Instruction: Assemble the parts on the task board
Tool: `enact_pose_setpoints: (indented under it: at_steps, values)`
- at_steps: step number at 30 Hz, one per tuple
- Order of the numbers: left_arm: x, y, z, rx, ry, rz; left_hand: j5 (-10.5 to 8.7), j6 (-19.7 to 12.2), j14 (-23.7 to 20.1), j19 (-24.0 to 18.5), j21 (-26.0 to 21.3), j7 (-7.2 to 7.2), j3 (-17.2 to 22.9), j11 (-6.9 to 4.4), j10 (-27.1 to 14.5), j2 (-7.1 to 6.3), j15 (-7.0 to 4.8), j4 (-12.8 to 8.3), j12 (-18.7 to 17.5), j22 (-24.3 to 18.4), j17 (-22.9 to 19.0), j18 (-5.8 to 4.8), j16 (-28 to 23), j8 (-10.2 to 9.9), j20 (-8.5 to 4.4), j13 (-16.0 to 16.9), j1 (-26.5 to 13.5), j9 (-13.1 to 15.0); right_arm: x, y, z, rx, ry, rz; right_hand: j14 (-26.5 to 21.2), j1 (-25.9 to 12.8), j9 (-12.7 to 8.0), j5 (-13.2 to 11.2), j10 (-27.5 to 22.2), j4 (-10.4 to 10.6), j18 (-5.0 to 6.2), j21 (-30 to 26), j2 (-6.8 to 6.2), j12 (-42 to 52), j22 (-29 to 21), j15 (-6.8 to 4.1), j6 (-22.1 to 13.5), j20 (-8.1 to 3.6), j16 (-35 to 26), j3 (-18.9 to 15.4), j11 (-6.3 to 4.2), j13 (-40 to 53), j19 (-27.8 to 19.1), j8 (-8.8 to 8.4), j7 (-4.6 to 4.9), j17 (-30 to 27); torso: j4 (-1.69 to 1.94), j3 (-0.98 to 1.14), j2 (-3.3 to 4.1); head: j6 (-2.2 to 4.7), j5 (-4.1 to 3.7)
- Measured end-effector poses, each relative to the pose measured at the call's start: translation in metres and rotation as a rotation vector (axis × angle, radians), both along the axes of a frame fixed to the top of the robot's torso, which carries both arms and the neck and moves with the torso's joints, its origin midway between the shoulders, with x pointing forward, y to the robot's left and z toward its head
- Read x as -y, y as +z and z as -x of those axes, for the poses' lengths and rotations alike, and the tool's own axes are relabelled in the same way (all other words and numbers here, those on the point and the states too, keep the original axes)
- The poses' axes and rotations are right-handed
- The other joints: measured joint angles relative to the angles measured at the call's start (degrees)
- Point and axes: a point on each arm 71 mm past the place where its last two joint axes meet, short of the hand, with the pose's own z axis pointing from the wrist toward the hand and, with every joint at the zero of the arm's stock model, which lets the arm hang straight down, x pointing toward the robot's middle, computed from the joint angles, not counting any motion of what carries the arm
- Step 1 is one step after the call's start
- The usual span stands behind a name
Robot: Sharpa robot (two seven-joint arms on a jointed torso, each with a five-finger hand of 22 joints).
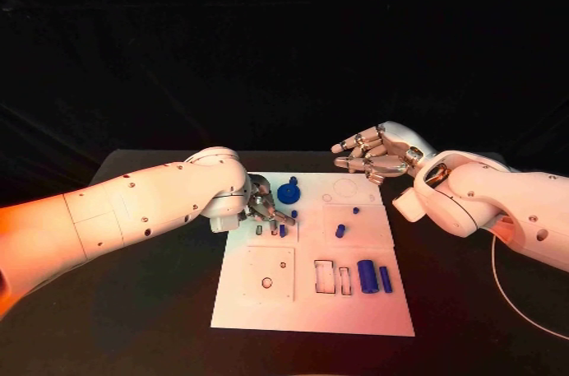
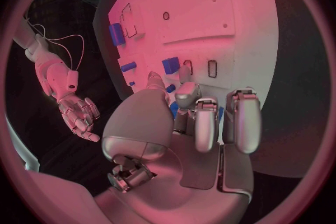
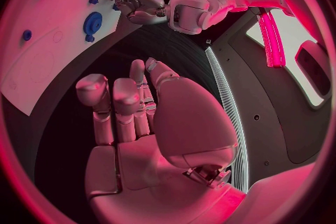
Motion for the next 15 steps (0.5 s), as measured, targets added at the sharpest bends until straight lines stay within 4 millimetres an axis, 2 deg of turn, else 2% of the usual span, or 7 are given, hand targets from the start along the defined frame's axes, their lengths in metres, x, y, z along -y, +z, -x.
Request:
enact_pose_setpoints:
  at_steps: [5,9,15]
  values:
    - [0.0017,-0.0011,0.0005,-0.006,-0.008,-0.005,0.00,0.0,0.0,0.0,0.0,0.00,0.0,0.00,0.0,0.05,0.00,0.0,0.0,0.0,0.0,0.01,0.0,0.3,0.00,0.1,0.1,0.2,0.0000,-0.0002,-0.0003,0.001,0.001,0.002,0.0,0.0,0.0,0.0,0.0,-0.2,0.00,-0.3,0.00,0.0,-0.4,0.00,0.0,0.00,-0.4,0.2,0.00,-0.1,0.0,0.00,0.00,-0.2,-0.01,-0.02,0.01,-0.05,0.01]
    - [0.0035,-0.0022,0.0007,-0.011,-0.015,-0.009,0.00,-0.4,0.0,0.0,0.0,-0.02,-0.2,0.00,0.0,0.89,0.00,-0.2,0.2,0.0,0.0,0.00,0.0,0.6,0.00,0.2,0.9,0.7,-0.0011,-0.0003,-0.0002,0.002,0.004,0.005,0.0,0.0,0.0,0.0,0.0,-0.2,0.00,-0.4,0.00,-0.2,-0.5,0.00,-0.1,0.00,-0.7,0.2,0.01,-0.2,0.0,0.00,0.08,-0.3,0.00,-0.02,0.02,-0.08,0.01]
    - [0.0065,-0.0034,0.0012,-0.016,-0.021,-0.011,0.00,-0.4,0.0,0.0,0.0,-0.02,-0.2,0.00,0.0,1.15,0.00,-0.2,0.2,0.0,0.0,0.01,0.0,0.9,0.00,0.2,1.8,1.1,-0.0021,-0.0006,-0.0005,0.003,0.007,0.008,0.0,0.0,0.0,0.0,0.1,-0.2,0.00,-0.4,0.00,-0.2,-0.5,0.00,-0.3,0.00,-0.7,0.2,0.05,-0.2,0.0,0.00,0.08,-0.3,0.00,-0.03,0.03,-0.09,-0.09]
